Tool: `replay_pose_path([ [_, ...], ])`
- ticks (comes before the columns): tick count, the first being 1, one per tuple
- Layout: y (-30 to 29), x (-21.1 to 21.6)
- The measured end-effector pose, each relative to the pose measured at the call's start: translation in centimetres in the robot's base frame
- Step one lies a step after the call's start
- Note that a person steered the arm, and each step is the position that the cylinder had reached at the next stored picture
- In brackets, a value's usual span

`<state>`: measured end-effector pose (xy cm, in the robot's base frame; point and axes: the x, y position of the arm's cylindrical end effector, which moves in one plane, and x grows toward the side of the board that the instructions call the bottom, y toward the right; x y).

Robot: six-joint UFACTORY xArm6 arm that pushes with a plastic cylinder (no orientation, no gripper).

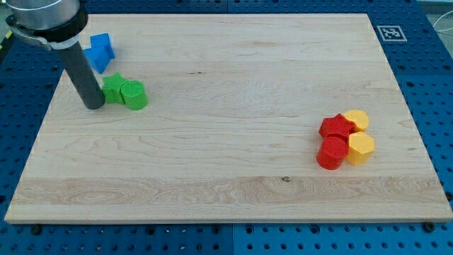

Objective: Move the group of blocks up a bit

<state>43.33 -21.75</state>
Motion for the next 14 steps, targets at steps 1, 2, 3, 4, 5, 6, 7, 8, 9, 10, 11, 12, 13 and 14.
replay_pose_path([
  [1,0.5,0.4],
  [2,0.5,2.7],
  [3,0.9,6.5],
  [4,3.8,8.9],
  [5,7.6,10.9],
  [6,12.1,11.0],
  [7,15.8,11.0],
  [8,19.3,11.0],
  [9,21.6,12.3],
  [10,24.0,13.7],
  [11,26.1,15.0],
  [12,29.3,15.3],
  [13,32.0,16.0],
  [14,35.3,16.0],
])
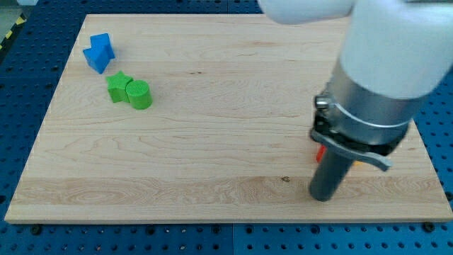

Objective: Move the group of blocks up a bit

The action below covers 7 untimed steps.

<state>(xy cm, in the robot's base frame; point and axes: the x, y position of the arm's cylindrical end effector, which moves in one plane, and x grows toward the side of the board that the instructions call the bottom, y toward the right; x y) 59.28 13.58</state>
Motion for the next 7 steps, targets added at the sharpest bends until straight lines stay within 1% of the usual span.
replay_pose_path([
  [1,2.2,0.0],
  [3,4.2,-2.4],
  [6,4.2,-7.6],
  [7,4.2,-7.5],
])
